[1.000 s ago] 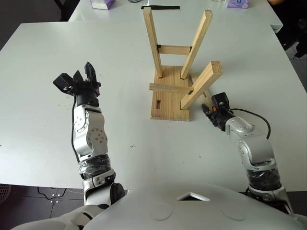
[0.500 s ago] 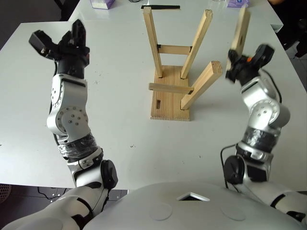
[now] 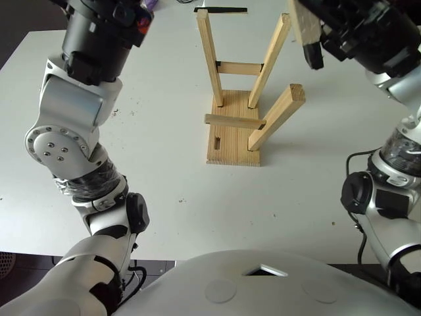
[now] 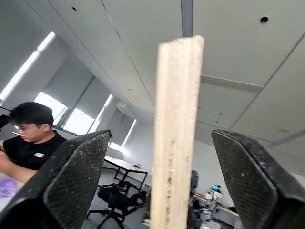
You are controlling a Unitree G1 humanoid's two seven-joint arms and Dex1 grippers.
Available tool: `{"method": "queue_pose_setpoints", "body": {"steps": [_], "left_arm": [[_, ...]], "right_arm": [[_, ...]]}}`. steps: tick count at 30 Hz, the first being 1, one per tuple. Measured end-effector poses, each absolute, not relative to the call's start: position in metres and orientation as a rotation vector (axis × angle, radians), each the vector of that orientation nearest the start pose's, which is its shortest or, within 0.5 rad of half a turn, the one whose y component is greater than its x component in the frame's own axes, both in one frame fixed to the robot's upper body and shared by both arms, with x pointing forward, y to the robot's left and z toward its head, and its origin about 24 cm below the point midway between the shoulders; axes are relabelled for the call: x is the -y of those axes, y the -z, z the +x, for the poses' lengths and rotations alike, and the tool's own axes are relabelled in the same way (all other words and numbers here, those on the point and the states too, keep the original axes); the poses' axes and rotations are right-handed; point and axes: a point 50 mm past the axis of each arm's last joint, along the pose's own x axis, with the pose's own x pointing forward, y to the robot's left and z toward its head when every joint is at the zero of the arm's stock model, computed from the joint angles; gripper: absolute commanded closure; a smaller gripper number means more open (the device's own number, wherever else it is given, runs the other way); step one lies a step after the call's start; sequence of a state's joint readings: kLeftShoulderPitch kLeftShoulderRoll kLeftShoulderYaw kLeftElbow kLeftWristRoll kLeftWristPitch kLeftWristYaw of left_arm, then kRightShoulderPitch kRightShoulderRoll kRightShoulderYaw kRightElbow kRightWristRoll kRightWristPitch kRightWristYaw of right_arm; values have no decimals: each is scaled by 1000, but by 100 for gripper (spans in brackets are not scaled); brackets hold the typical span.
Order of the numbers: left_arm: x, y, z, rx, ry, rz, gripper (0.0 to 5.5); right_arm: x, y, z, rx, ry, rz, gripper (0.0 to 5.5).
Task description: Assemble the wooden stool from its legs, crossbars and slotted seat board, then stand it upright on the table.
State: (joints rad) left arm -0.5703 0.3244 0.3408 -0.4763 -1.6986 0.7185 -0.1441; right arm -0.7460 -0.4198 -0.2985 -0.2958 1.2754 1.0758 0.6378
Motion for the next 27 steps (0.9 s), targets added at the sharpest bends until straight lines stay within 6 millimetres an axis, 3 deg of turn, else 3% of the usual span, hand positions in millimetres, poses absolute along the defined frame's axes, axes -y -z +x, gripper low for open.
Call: {"method": "queue_pose_setpoints", "body": {"steps": [5,16,27], "left_arm": [[-144,-286,221,345,1322,-814,158],[-129,-271,219,222,1401,-695,158],[-129,-268,219,224,1387,-667,314]], "right_arm": [[136,-273,248,101,-1523,355,342],[135,-253,239,-8,-1611,250,342],[135,-247,241,-19,-1611,218,342]]}}
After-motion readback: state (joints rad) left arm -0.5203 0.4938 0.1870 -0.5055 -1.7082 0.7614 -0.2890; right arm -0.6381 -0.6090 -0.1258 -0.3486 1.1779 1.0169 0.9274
